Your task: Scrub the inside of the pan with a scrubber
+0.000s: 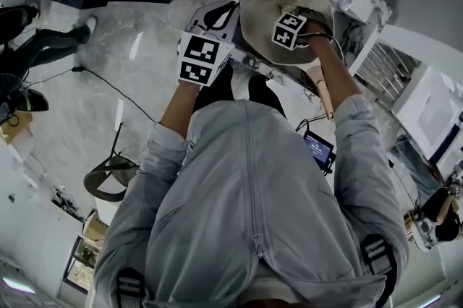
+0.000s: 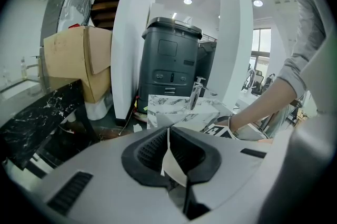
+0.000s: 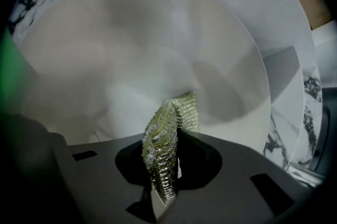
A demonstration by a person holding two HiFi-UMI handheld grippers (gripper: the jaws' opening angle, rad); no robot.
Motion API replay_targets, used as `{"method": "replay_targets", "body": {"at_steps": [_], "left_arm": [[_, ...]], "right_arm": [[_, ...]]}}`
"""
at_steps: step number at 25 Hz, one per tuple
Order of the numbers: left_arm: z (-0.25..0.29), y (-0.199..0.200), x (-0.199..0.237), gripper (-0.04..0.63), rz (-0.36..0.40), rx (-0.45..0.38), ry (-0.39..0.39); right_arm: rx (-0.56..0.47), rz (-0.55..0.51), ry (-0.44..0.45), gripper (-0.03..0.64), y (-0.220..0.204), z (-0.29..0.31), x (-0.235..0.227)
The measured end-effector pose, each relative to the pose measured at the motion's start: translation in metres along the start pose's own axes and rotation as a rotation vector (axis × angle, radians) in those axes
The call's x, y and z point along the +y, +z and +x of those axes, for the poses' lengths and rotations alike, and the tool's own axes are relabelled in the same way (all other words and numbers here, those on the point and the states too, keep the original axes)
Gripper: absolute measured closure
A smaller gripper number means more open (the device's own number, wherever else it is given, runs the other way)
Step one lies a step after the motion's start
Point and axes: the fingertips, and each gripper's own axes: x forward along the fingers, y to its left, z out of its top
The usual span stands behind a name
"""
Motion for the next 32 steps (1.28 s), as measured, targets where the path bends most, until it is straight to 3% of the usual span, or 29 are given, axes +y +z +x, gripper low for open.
{"method": "replay_targets", "body": {"at_steps": [5, 13, 19, 25, 28, 32], "left_arm": [[-0.007, -0.003, 0.004, 0.565, -0.010, -0.004, 0.020], [-0.025, -0.004, 0.019, 0.565, -0.035, -0.032, 0.062], [-0.033, 0.000, 0.022, 0.566, -0.037, -0.061, 0.065], [-0.036, 0.010, 0.002, 0.566, -0.023, -0.089, 0.026], [-0.040, 0.020, -0.010, 0.566, -0.006, -0.111, 0.003], [-0.043, 0.032, -0.024, 0.566, 0.010, -0.131, -0.021]], "right_arm": [[-0.075, -0.034, 0.065, 0.534, 0.035, -0.010, 0.011], [-0.106, 0.051, 0.521, 0.534, 0.042, -0.040, 0.068], [-0.072, 0.020, 0.681, 0.534, 0.018, -0.061, 0.113], [-0.132, 0.051, 0.776, 0.535, 0.012, -0.095, 0.131], [-0.208, 0.109, 0.841, 0.535, 0.010, -0.125, 0.131], [-0.346, 0.196, 0.848, 0.535, 0.004, -0.164, 0.122]]}}
